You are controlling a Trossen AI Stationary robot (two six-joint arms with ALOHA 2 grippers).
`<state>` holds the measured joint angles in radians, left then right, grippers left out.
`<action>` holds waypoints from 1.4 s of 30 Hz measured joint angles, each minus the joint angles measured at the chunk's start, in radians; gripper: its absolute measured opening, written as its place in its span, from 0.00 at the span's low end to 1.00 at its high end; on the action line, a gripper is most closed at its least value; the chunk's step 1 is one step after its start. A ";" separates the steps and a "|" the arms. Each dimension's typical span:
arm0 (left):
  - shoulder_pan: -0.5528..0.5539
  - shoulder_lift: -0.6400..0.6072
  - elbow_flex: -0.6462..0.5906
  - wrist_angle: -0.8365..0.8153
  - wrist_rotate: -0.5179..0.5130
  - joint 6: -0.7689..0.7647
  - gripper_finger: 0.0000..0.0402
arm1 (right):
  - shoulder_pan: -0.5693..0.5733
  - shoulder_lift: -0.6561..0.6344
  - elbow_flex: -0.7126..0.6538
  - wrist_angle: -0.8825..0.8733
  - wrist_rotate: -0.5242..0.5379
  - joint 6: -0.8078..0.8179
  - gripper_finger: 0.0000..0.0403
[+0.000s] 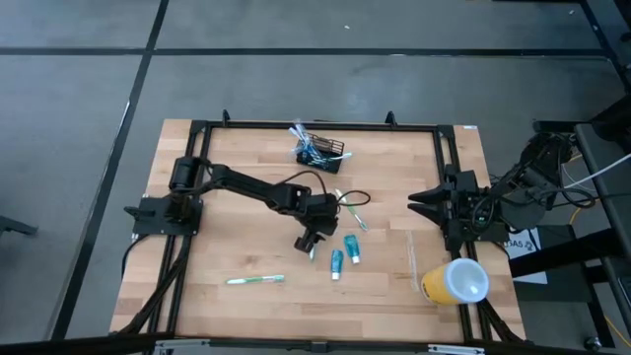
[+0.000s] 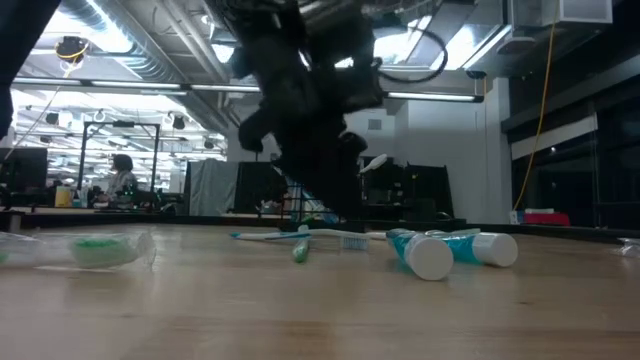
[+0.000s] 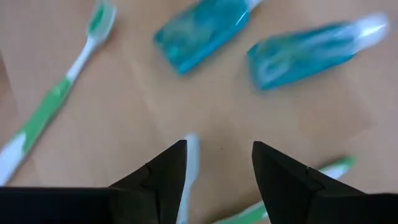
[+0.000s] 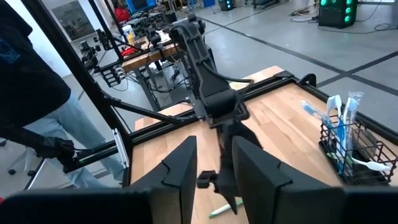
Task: Pick & Place toothbrushing station
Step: Put the blue toothbrush into the wire organizer
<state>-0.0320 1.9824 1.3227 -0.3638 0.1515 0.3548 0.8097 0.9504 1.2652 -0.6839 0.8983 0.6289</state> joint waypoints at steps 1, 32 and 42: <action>0.005 0.005 0.000 0.000 0.000 0.004 0.44 | 0.000 0.000 0.000 0.002 0.001 0.000 0.26; 0.058 0.087 -0.007 0.050 0.060 0.025 0.42 | 0.000 0.000 0.000 0.010 0.055 0.037 0.26; 0.068 0.093 0.000 0.071 0.074 -0.046 0.11 | 0.000 0.000 0.000 0.009 0.055 0.041 0.26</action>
<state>0.0364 2.0749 1.3231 -0.2924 0.2252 0.3089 0.8097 0.9504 1.2652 -0.6748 0.9535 0.6694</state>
